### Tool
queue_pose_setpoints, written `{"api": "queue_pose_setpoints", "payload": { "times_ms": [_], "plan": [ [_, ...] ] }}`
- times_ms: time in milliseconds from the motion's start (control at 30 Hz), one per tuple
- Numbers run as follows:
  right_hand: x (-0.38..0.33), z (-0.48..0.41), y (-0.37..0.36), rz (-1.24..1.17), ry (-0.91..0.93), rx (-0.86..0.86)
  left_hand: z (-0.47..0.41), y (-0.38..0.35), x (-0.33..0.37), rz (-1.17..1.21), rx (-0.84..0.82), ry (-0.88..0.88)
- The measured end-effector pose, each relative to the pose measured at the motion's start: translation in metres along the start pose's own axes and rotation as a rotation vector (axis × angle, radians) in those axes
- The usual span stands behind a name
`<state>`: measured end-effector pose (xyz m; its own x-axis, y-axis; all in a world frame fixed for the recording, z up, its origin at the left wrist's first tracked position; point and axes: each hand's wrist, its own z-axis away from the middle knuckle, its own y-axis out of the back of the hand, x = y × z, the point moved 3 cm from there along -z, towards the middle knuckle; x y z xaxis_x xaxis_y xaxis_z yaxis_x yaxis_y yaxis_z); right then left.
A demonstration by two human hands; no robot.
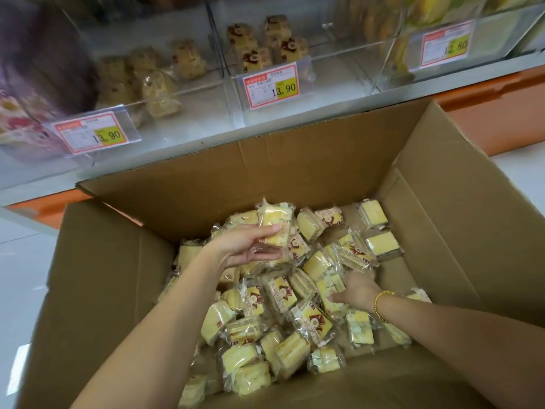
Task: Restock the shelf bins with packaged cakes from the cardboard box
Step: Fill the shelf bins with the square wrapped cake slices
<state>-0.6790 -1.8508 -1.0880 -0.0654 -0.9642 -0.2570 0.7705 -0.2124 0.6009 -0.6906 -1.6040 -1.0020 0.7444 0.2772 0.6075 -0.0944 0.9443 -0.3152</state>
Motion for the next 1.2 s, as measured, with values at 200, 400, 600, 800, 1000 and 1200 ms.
{"api": "queue_pose_setpoints", "payload": {
  "times_ms": [200, 400, 600, 800, 1000, 1200],
  "plan": [
    [-0.005, 0.016, -0.002, -0.018, -0.003, 0.046, 0.031, 0.007, 0.028, -0.333, 0.148, 0.093],
    [-0.063, 0.059, 0.065, -0.371, 0.4, 0.013, 0.118, -0.001, 0.109, -0.491, 0.095, -0.005],
    [-0.148, 0.175, 0.171, -0.684, 0.837, 0.242, 0.233, 0.013, 0.172, -0.463, 0.167, -0.281],
    [-0.239, 0.213, 0.247, -0.645, 0.865, 0.462, 0.26, 0.069, 0.175, -0.102, 0.466, -0.521],
    [-0.369, 0.166, 0.27, -0.453, 0.688, 0.442, 0.246, 0.095, 0.156, 0.217, 0.535, -0.583],
    [-0.42, 0.12, 0.249, 0.166, 0.49, 0.501, 0.239, 0.11, 0.169, 0.068, 0.714, -0.571]
  ]
}}
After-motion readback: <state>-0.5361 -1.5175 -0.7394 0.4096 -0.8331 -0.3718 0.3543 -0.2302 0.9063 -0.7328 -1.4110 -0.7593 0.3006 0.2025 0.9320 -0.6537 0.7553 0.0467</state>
